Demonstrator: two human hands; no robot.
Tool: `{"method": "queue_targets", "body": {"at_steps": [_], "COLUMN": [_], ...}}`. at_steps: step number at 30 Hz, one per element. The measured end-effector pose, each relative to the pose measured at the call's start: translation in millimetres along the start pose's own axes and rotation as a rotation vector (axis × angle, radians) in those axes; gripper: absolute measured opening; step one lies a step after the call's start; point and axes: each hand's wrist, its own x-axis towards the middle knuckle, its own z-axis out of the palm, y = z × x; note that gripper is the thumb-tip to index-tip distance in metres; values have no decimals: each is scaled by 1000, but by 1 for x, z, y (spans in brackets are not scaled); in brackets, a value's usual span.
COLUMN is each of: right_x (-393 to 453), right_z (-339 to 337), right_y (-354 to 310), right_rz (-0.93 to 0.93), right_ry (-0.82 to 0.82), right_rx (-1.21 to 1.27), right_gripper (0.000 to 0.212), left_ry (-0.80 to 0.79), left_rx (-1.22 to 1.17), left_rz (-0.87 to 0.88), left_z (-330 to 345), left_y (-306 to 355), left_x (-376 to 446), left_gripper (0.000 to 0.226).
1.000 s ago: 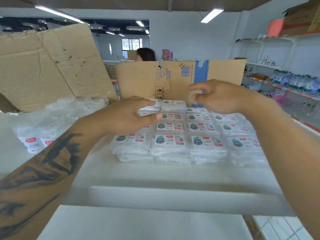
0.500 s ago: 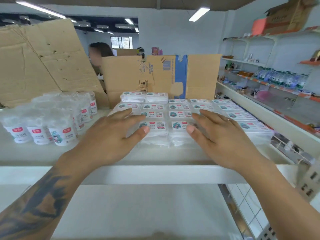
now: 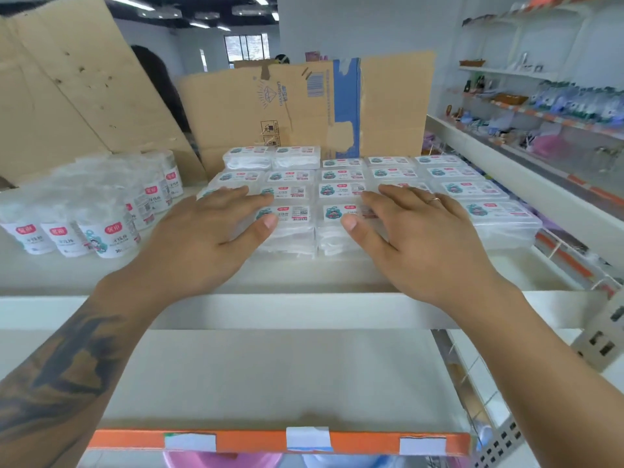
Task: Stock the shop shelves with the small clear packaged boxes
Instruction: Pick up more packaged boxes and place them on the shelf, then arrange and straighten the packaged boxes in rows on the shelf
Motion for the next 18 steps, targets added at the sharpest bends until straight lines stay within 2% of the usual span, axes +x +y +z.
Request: {"method": "queue_targets", "body": {"at_steps": [5,9,14,18], "right_x": [-2,-15,-37,-55], "right_z": [-3,-10,-1,17], "right_y": [0,-22,-92,-171], "right_rz": [1,-1,-63,-99], "right_ry": [-2,54,62,28], "right_rx": [65,87,68,67], "right_gripper": [78,71,71,69], "left_ry": [16,114,172,183], "left_rx": [-22,-102,-43,81], "left_rz": [14,95,99,72], "left_z": [1,-8,-21,-36], "left_y": [2,3,-27,-90], "left_x": [0,-13,-64,-123], "left_gripper": [77,69,67,63]}}
